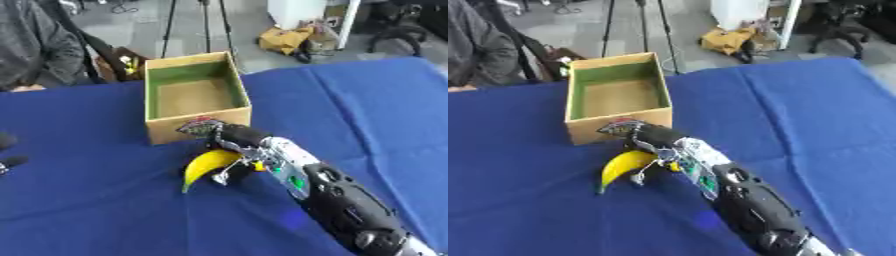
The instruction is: Pick up objects on the table and place them in the box.
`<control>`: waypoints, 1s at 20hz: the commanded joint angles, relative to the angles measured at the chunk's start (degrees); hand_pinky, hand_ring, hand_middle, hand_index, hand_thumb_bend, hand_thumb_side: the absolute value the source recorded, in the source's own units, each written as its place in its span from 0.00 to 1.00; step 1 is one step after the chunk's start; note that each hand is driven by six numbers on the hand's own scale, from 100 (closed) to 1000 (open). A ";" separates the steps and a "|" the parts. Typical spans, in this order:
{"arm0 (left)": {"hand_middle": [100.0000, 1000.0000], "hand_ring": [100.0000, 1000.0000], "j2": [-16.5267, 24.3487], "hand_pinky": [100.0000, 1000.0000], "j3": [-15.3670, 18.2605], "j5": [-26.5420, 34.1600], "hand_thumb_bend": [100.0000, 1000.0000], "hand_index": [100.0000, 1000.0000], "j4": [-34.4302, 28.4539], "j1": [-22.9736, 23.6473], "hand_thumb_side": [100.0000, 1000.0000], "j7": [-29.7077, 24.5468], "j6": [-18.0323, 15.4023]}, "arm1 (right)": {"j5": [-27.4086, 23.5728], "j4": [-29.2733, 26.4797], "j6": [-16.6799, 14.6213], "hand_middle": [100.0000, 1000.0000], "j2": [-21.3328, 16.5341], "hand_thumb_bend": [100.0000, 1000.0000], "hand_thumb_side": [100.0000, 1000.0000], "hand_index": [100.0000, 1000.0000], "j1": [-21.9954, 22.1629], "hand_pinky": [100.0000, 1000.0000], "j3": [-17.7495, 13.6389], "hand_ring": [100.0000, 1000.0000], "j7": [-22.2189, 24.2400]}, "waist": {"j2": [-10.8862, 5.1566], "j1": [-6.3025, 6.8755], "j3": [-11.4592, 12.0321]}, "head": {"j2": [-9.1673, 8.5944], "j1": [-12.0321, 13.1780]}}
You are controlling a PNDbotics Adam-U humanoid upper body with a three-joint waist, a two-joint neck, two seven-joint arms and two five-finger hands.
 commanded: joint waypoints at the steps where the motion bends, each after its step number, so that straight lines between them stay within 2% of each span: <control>1: 0.54 0.78 0.47 0.64 0.02 -0.05 0.51 0.67 -1.00 -0.80 0.96 0.05 -0.13 | -0.13 -1.15 -0.22 0.49 -1.17 0.46 0.33 0.59 -0.74 0.50 -0.41 0.50 0.41 | -0.91 -0.02 0.07 | -0.68 -0.13; 4: 0.54 0.78 0.47 0.64 0.02 -0.06 0.51 0.67 -1.00 -0.80 0.96 0.04 -0.13 | -0.19 -0.93 -0.59 0.53 -1.16 0.51 0.36 0.63 -0.70 0.52 -0.40 0.52 1.14 | -0.88 -0.03 0.04 | -0.71 -0.11; 12: 0.54 0.78 0.50 0.64 0.05 -0.05 0.51 0.67 -0.99 -0.75 0.96 0.04 -0.12 | -0.41 -0.61 -0.85 0.52 -1.09 0.46 0.34 0.62 -0.62 0.51 -0.61 0.52 1.87 | -0.87 0.03 0.02 | -0.70 -0.16; 13: 0.54 0.78 0.50 0.64 0.05 -0.04 0.51 0.67 -0.99 -0.75 0.96 0.04 -0.12 | -0.44 -0.60 -0.85 0.53 -1.09 0.44 0.39 0.63 -0.62 0.52 -0.62 0.52 1.87 | -0.87 0.03 0.02 | -0.71 -0.16; 15: 0.54 0.78 0.49 0.64 0.06 -0.05 0.51 0.67 -0.99 -0.75 0.96 0.05 -0.12 | -0.69 -0.56 -0.93 0.53 -1.09 0.41 0.40 0.63 -0.62 0.52 -0.69 0.52 1.82 | -0.88 0.03 0.02 | -0.76 -0.17; 18: 0.54 0.78 0.48 0.64 0.06 -0.06 0.51 0.67 -0.98 -0.73 0.96 0.06 -0.11 | -1.02 -0.47 -0.95 0.52 -1.06 0.31 0.41 0.62 -0.63 0.51 -0.79 0.52 1.70 | -0.87 0.03 0.03 | -0.78 -0.17; 19: 0.54 0.78 0.49 0.64 0.06 -0.06 0.51 0.67 -0.97 -0.72 0.96 0.06 -0.11 | -1.14 -0.45 -0.93 0.52 -1.05 0.20 0.43 0.61 -0.63 0.51 -0.83 0.51 1.59 | -0.87 0.03 0.04 | -0.77 -0.17; 20: 0.54 0.78 0.49 0.64 0.07 -0.07 0.51 0.67 -0.97 -0.71 0.96 0.07 -0.10 | -1.26 -0.42 -0.88 0.51 -1.05 0.22 0.40 0.61 -0.63 0.51 -0.87 0.51 1.42 | -0.87 0.03 0.04 | -0.78 -0.16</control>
